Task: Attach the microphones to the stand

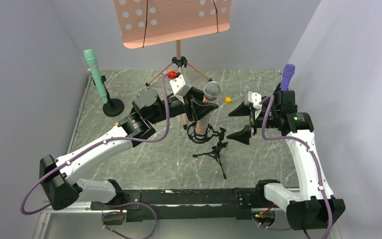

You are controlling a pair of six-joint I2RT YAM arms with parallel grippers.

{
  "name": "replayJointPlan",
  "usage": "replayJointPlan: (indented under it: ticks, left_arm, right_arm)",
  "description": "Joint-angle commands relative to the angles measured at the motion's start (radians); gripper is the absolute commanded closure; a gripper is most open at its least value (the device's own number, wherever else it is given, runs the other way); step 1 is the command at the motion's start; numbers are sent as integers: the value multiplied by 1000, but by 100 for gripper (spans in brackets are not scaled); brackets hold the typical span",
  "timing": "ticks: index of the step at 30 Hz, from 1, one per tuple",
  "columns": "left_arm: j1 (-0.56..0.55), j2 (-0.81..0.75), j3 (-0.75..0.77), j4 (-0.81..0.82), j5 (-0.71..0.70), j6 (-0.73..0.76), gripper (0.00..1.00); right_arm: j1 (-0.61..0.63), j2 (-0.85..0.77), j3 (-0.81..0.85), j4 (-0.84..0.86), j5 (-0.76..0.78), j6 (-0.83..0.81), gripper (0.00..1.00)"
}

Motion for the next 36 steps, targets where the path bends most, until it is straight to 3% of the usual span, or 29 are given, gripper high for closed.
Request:
replayJointPlan:
  ticks: [1,8,17,25,36]
  left_arm:
    - [-1,-66,-15,96,-29,-11,100]
    - [-1,-92,-68,184,-76,-32,100]
    - [-1,-138,-160,317,-103,-80,100]
    - [-1,-143,-177,401,-104,-181,100]
    - [-1,-119,-124,337,-72,-174,100]
  right_arm:
    - [7,14,80,-36,-45,0,0]
    - [94,53,133,-23,-30,49,0]
    - [188,97,249,118,-30,256,0]
    - [288,98,162,623,10,758,0]
    - [401,157,199,592,62,755,1]
